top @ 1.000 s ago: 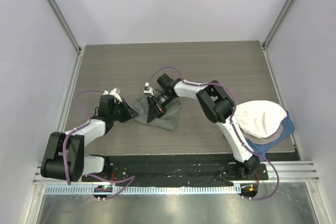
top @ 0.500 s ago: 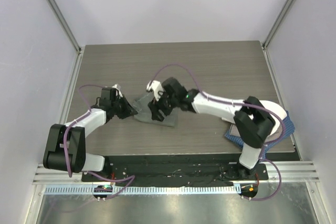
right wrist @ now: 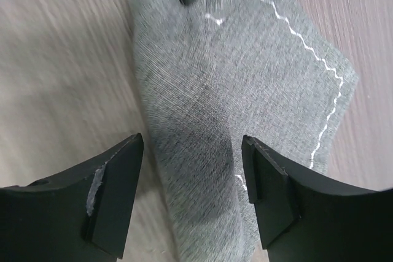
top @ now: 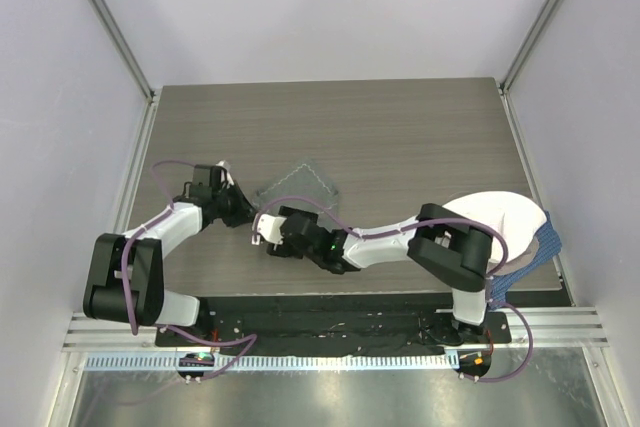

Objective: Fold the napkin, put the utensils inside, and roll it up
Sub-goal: Roll the napkin with the utensil

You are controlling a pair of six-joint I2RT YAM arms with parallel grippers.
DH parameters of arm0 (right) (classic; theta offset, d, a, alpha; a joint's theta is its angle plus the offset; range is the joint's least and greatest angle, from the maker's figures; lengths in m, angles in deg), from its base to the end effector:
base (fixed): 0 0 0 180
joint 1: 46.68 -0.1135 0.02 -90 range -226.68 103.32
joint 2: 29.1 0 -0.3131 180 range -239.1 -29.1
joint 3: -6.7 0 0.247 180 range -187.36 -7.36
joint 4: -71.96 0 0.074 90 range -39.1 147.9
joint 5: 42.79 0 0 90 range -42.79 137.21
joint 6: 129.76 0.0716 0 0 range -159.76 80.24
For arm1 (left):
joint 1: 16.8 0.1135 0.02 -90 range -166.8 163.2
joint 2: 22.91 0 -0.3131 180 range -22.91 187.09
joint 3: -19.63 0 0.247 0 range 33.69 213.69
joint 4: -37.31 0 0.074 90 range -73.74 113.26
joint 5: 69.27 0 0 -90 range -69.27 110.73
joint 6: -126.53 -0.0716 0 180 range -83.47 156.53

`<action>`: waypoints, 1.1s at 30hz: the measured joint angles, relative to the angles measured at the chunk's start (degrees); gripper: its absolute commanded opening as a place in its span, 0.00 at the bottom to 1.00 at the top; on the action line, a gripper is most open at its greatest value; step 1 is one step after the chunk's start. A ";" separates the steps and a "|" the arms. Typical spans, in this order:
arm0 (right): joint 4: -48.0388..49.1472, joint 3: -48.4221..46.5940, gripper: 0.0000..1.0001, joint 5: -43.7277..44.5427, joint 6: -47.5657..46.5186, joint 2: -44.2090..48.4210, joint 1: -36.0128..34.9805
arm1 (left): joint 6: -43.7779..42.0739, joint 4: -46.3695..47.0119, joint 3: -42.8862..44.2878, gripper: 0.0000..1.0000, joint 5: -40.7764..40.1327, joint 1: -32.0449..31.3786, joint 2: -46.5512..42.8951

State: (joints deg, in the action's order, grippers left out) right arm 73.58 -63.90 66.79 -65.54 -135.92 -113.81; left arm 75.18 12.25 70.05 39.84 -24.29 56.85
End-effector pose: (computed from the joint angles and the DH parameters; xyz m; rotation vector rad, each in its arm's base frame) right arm 0.1878 0.3835 0.1869 -1.4090 1.6050 0.0509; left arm 0.2568 -0.0574 0.1854 -0.5636 2.5452 -0.7306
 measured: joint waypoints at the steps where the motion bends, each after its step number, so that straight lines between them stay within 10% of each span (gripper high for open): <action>1: 0.46 -0.13 0.71 1.01 -1.09 -0.98 -0.07 | 0.00 -0.13 0.00 0.00 0.00 0.00 0.00; 16: -7.43 -8.28 0.35 -4.94 -3.43 -6.08 1.75 | -0.20 -0.02 0.35 0.02 0.55 0.22 0.66; 23: -20.55 -17.70 0.24 -20.46 3.17 -8.72 7.67 | -0.09 -0.13 1.44 0.61 -0.81 0.48 0.50; 33: -34.25 -28.24 0.18 -42.77 13.60 -13.27 14.60 | -0.07 -0.83 -1.84 0.75 -8.57 0.50 -10.88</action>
State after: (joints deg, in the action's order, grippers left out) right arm 39.34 -92.13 24.01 -51.95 -149.19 -99.21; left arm 75.11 11.42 68.21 31.27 -23.78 45.97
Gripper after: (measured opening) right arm 0.282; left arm 0.730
